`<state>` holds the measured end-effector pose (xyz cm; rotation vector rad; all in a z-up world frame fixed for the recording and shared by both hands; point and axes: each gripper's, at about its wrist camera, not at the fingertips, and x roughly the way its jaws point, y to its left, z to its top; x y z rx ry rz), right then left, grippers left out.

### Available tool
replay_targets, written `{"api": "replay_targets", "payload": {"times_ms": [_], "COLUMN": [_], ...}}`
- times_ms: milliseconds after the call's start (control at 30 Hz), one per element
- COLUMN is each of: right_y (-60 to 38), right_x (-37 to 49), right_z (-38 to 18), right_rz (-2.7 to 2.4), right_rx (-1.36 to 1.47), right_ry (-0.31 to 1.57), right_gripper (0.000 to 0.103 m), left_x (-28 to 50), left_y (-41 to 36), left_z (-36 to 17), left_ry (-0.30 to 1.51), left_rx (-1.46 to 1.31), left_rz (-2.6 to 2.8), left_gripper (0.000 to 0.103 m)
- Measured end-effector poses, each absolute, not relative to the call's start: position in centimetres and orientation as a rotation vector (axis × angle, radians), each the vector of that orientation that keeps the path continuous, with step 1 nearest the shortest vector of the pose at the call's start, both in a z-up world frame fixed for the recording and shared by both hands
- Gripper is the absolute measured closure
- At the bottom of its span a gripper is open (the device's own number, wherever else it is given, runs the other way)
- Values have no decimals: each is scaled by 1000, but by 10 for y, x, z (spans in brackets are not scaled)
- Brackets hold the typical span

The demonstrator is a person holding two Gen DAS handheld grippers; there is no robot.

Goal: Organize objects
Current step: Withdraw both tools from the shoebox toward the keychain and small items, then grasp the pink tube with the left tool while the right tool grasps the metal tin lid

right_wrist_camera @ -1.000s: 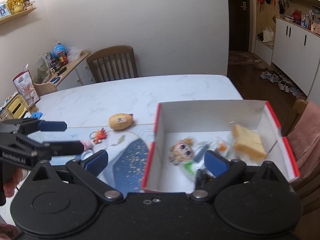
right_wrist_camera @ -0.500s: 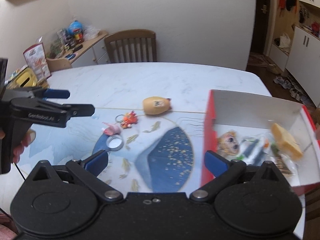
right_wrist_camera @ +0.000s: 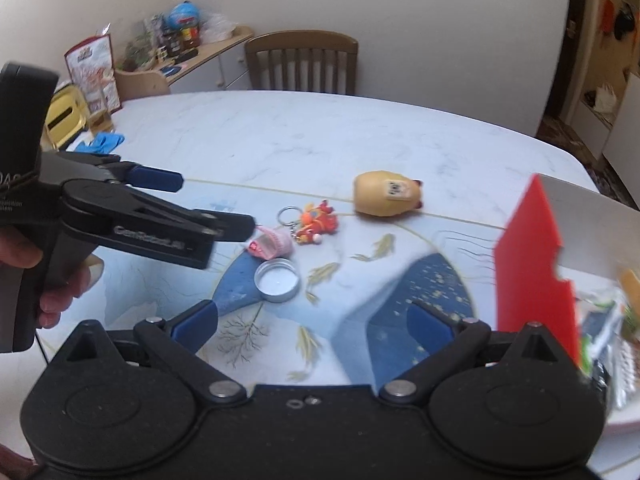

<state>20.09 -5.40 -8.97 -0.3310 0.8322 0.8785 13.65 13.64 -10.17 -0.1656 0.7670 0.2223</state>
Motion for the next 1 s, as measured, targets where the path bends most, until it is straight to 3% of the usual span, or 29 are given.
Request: {"api": "replay_targets", "payload": {"times_ms": [533,600,767,1000], "right_y": [-13,-10,-5,3], "right_x": [214,216,219,219], "right_z": [-141,-144,-151,-153], "right_rz": [915,915,914,920], "right_rx": [-362,-361,-356,-351], "right_ry": [845,844,854,834], "right_gripper": [32,35,42,50], "left_x": [157,158,158,157], "left_y": [140,140,138,140], "left_z": [-137,-139,-145,-152], "left_ry": [777,779,794,799], "left_rx": [-263,-279,-318,-356], "left_rz": [240,240,243,272], "left_gripper": [2,6,28,43]}}
